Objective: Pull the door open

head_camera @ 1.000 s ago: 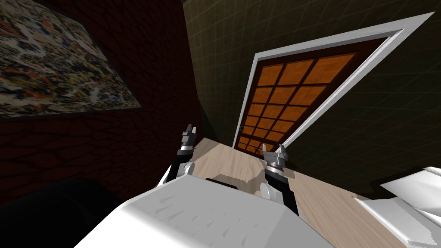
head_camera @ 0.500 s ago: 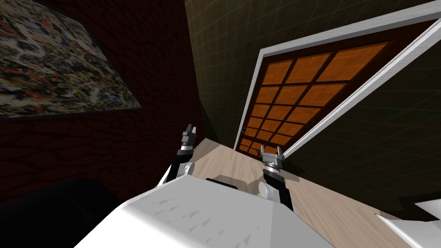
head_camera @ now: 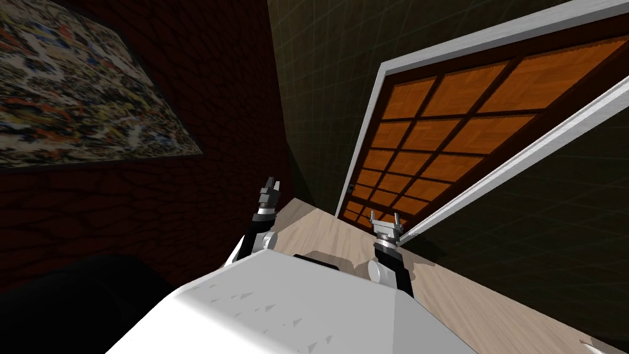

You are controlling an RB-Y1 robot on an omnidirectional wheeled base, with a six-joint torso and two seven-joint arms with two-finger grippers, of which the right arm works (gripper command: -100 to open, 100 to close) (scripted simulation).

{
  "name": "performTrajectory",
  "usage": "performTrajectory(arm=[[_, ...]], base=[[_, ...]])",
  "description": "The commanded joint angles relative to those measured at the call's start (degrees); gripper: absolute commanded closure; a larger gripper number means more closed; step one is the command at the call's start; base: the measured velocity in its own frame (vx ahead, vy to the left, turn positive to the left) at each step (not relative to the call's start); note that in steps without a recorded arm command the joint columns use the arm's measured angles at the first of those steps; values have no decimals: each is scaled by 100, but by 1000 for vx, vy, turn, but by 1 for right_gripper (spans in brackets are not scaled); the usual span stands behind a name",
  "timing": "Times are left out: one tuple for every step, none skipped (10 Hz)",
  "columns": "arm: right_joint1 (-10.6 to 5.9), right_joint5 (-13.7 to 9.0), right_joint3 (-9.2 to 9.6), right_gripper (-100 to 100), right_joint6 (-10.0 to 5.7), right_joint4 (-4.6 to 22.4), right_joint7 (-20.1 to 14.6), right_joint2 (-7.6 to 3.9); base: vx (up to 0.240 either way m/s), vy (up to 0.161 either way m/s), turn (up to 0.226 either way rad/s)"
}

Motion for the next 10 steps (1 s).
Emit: performTrajectory(arm=[[-77,-82,-17,-100,-61,246,-207,-18],[-122,-132,-27,-100,-97,389,-325,-25],[-166,-181,-36,-100,-132,532,-442,-31],[-211,-230,-46,-100,-167,675,-560,-38],[-255,-280,-55,-100,-202,818,-677,-43],[-300,-329,-64,-100,-238,961,-794,-46],[-344,-378,-74,-100,-273,1104,-912,-50],[-389,-428,-83,-100,-308,1247,-1029,-53],[-433,-477,-93,-100,-343,1389,-1147,-57],[-477,-526,-102,-100,-378,1531,-1263,-60]], base=[[87,-20,79],[84,-30,91],[98,-20,96],[109,-9,75],[99,-10,79],[87,-22,94],[92,-30,88],[110,-28,75],[100,-26,90],[85,-25,80]])
